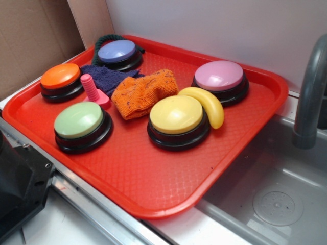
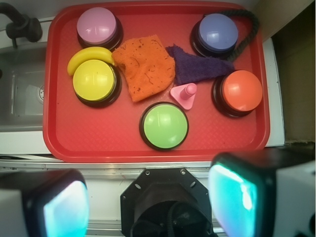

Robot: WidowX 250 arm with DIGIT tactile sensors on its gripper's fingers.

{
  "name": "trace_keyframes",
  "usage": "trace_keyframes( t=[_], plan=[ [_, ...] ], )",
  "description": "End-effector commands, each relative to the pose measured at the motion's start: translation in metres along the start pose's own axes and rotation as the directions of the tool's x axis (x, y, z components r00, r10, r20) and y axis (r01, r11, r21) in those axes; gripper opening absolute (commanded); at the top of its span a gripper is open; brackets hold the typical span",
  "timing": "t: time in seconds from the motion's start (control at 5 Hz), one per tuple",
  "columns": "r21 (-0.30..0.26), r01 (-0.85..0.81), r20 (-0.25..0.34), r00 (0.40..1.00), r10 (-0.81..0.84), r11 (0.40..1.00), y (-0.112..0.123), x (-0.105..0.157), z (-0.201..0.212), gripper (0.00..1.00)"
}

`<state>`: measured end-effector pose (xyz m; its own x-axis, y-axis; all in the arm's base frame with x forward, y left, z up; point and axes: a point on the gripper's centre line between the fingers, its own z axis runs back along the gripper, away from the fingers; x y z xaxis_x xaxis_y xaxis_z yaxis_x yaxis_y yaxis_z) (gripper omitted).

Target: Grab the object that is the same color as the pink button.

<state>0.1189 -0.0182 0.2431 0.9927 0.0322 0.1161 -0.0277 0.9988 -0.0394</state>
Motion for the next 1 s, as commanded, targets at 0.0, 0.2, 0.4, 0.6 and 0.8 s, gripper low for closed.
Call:
trace_keyframes(
  t=[0.0,0.2,0.4,0.6,0.8],
  plan=[
    [0.0,0.0,0.0,1.0,0.0,1.0,0.0,0.0,0.0,1.0],
    [-0.003,-0.114,0.004,0.993,0.114,0.993,0.011,0.01,-0.014,1.0],
    [-0.039,-0.216,0.013,0.976,0.217,0.976,0.023,0.02,-0.027,1.0],
    [-0.042,-0.312,0.024,0.949,0.313,0.949,0.035,0.026,-0.043,1.0],
    [-0.009,-0.433,0.068,0.899,0.432,0.902,0.048,0.033,-0.062,1.0]
  ],
)
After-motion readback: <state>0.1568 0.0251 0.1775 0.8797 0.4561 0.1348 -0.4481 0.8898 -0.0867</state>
